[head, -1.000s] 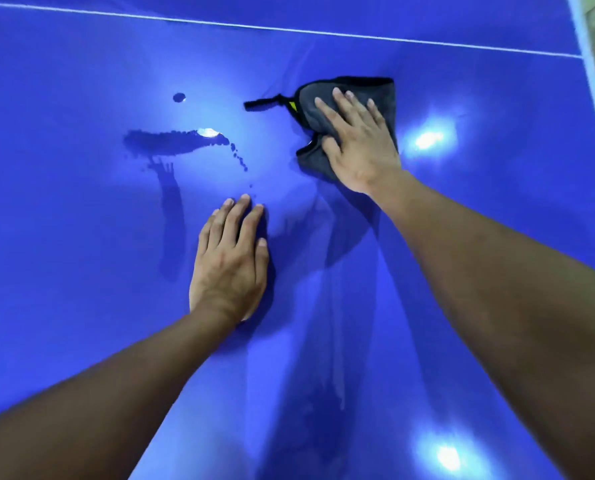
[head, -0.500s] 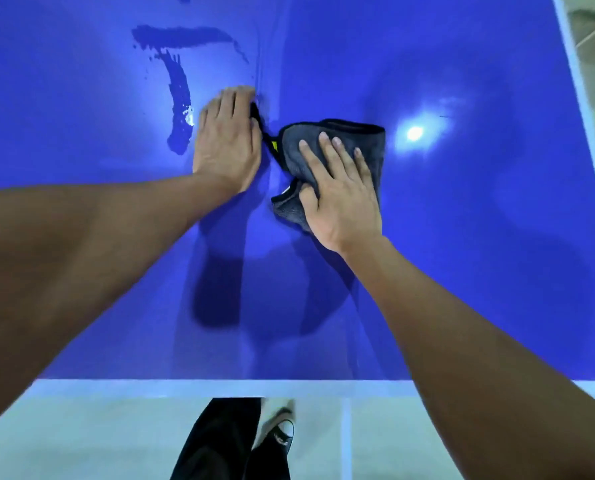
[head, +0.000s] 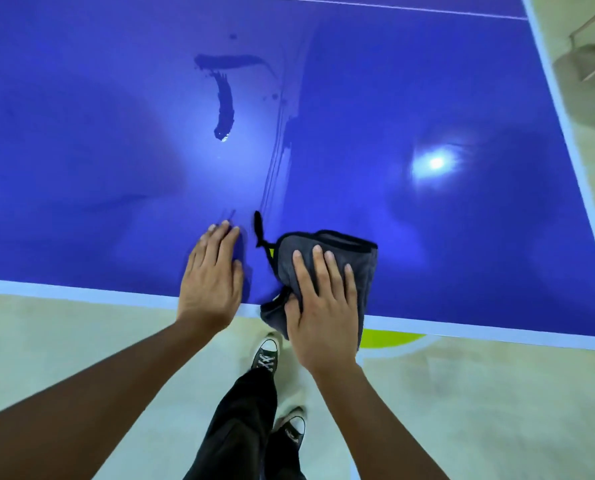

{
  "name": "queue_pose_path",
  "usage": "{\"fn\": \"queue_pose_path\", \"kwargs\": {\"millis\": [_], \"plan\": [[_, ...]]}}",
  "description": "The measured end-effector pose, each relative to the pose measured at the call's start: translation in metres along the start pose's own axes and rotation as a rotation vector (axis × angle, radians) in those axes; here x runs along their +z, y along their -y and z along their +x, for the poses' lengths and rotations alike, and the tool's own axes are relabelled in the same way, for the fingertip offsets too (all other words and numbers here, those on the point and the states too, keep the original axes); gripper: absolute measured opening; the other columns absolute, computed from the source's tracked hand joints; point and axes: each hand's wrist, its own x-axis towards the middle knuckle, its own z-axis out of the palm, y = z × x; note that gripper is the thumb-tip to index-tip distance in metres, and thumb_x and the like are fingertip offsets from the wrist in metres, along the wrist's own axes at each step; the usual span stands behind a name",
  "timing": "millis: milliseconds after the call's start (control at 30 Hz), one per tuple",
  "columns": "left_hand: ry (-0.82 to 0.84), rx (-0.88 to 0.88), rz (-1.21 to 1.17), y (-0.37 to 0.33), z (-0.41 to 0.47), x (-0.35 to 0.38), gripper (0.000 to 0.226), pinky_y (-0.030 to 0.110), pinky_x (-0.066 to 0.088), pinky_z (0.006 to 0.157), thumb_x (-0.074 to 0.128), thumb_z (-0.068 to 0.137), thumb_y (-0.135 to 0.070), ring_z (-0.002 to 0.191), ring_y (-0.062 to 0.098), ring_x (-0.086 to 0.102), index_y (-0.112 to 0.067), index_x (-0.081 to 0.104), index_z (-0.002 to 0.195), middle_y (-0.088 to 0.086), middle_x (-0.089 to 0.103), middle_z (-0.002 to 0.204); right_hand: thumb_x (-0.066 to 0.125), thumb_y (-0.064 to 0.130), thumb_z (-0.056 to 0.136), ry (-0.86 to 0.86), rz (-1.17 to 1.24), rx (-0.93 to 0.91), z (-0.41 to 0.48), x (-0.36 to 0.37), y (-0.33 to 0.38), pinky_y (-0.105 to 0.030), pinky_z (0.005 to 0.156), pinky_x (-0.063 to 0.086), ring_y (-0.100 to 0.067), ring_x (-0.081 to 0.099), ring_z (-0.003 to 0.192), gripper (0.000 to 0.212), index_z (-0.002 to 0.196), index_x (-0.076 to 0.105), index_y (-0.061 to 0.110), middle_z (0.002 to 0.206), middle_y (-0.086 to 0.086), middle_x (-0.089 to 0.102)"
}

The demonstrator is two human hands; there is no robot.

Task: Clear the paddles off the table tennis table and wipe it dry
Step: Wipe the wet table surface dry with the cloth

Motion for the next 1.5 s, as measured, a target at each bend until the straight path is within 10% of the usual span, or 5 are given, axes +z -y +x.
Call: {"fn": "queue_pose_path", "kwargs": {"millis": [467, 1000, 1500], "plan": [[-0.107, -0.019, -0.028, 0.023, 0.052, -0.017, 0.036, 0.042, 0.041, 0.090, 0.042, 0.092, -0.013, 0.097, 0.032, 0.051, -0.012, 0.057, 0.124, 0.007, 0.056, 0.127, 0.036, 0.041, 0.097, -0.011, 0.012, -0.089, 0.111, 0.013, 0.030, -0.048, 0.126, 0.012, -0.020, 0.018, 0.156, 0.062, 0.158, 0.033, 0.030, 0.167, -0.004, 0.026], [-0.076, -0.052, 0.115, 0.153, 0.349, -0.046, 0.049, 0.049, 0.031, 0.113, 0.035, 0.096, -0.018, 0.137, 0.040, 0.040, -0.006, 0.046, 0.142, 0.018, 0.041, 0.153, 0.032, 0.045, 0.097, -0.063, -0.075, 0.108, 0.468, 0.023, -0.004, -0.047, 0.127, 0.006, -0.021, 0.016, 0.156, 0.064, 0.160, 0.029, 0.030, 0.168, -0.005, 0.022], [-0.042, -0.144, 0.030, 0.160, 0.363, -0.043, 0.056, 0.043, 0.017, 0.124, 0.038, 0.096, -0.026, 0.150, 0.031, 0.026, -0.013, 0.042, 0.150, 0.009, 0.034, 0.161, 0.027, 0.046, 0.101, -0.026, -0.154, 0.236, 0.671, 0.012, -0.031, -0.046, 0.127, 0.003, -0.021, 0.011, 0.157, 0.064, 0.162, 0.019, 0.031, 0.170, -0.004, 0.014]]}}
